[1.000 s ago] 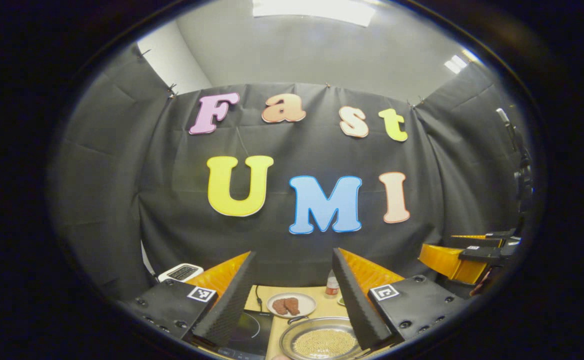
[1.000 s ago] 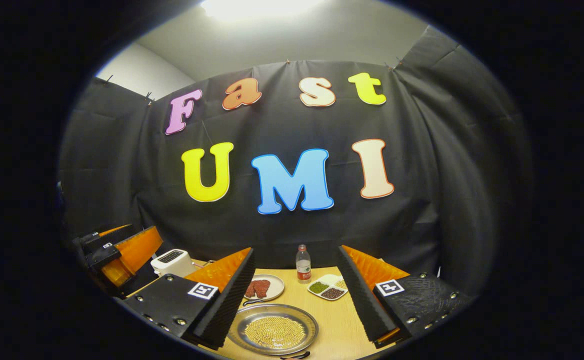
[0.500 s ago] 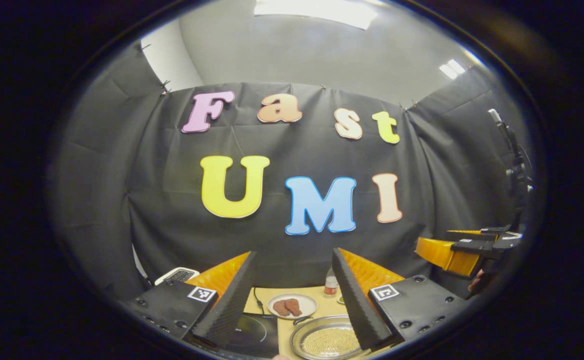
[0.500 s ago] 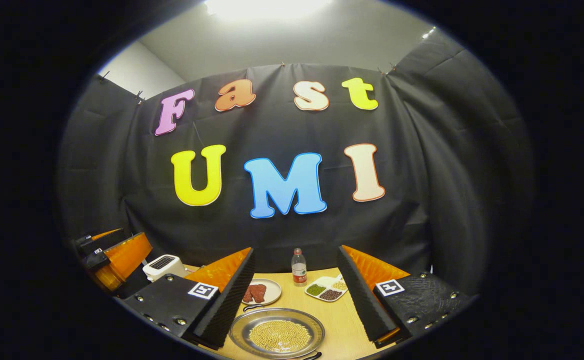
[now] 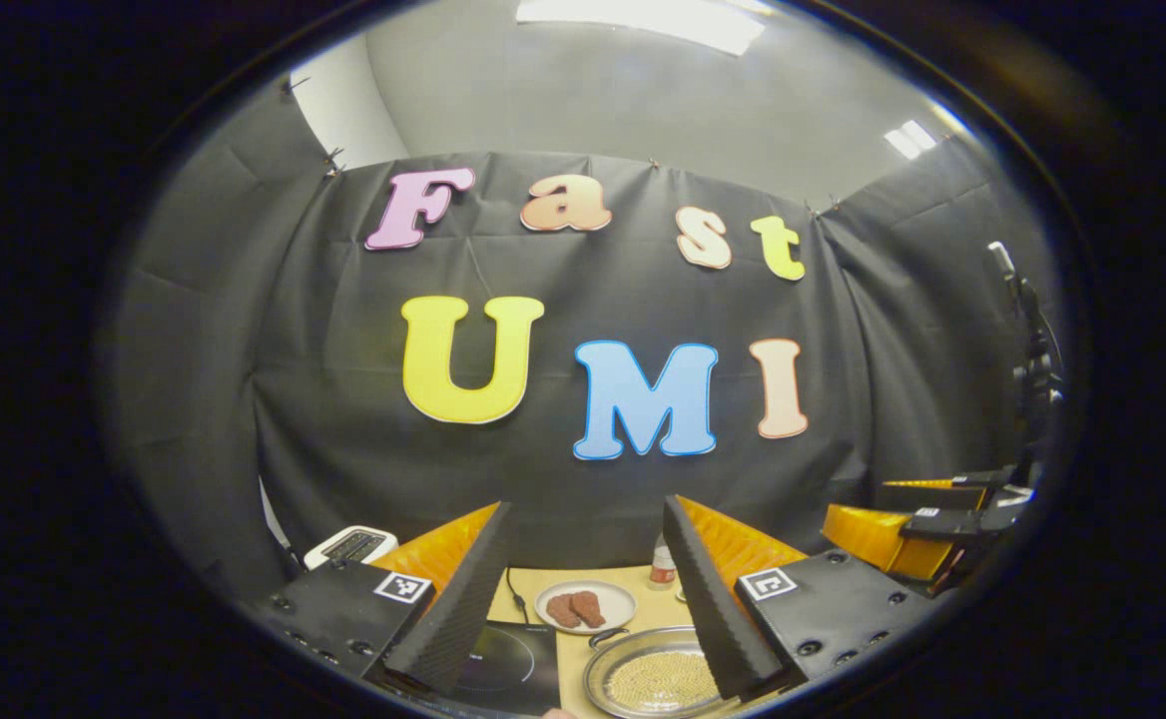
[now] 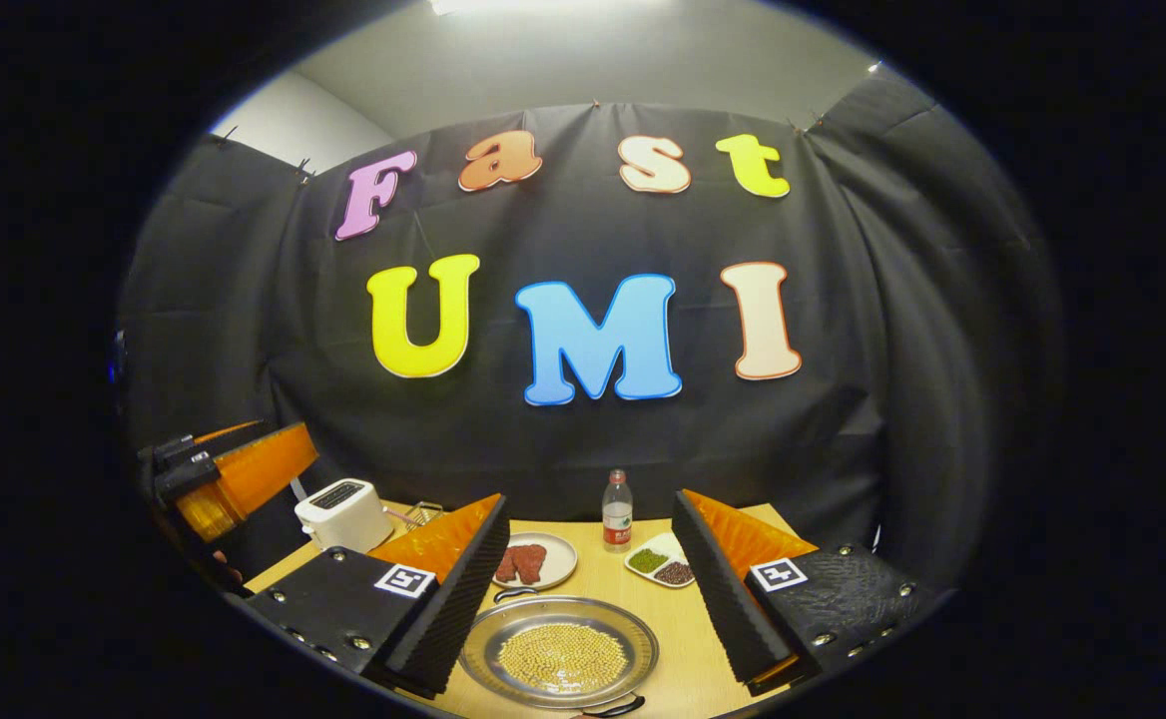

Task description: First push the handle of the pot to place it horizontally, then grasp the pot with both hands and set it on the induction cooktop.

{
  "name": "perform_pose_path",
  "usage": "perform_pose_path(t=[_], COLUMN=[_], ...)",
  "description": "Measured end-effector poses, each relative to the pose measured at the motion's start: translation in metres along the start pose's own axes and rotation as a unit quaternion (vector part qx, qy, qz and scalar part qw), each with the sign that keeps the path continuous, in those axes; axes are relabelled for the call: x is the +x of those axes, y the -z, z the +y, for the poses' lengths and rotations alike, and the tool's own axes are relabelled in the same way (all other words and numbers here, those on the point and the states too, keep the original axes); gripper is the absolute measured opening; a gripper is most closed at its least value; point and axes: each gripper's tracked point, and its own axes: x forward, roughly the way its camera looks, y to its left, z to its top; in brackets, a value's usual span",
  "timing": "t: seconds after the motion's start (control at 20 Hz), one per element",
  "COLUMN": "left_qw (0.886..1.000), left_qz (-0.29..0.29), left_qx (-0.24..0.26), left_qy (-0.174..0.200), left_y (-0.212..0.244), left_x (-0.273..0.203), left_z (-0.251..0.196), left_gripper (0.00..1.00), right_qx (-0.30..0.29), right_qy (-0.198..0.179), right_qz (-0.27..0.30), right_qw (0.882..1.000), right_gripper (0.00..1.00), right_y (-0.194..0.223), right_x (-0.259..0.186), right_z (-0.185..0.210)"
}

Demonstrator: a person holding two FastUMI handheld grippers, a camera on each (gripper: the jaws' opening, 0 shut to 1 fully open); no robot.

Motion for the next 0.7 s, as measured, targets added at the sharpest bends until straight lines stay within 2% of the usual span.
perform_pose_path(t=[0.3, 0.45, 0.55, 0.6, 0.65, 0.7], left_qw=[1.000, 0.999, 0.999, 0.999, 0.999, 0.998], left_qz=[0.018, 0.029, 0.037, 0.040, 0.043, 0.046], left_qx=[0.006, 0.011, 0.009, 0.005, 0.001, -0.001], left_qy=[-0.011, -0.019, -0.028, -0.031, -0.033, -0.035], left_y=[0.017, 0.027, 0.034, 0.036, 0.038, 0.042], left_x=[0.003, 0.005, 0.004, 0.004, 0.003, 0.002], left_z=[-0.001, 0.004, 0.009, 0.011, 0.011, 0.014], left_gripper=[0.96, 0.95, 0.95, 0.95, 0.95, 0.95], right_qx=[-0.013, -0.014, -0.019, -0.022, -0.025, -0.028], right_qy=[-0.038, -0.044, -0.041, -0.037, -0.037, -0.039], right_qz=[0.085, 0.128, 0.157, 0.171, 0.185, 0.201], right_qw=[0.996, 0.991, 0.987, 0.984, 0.982, 0.978], right_gripper=[0.99, 0.98, 0.89, 0.76, 0.67, 0.51], right_y=[0.072, 0.111, 0.136, 0.146, 0.158, 0.168], right_x=[0.008, 0.008, 0.005, 0.002, 0.002, 0.001], right_z=[0.003, 0.002, 0.000, -0.002, -0.003, -0.002])
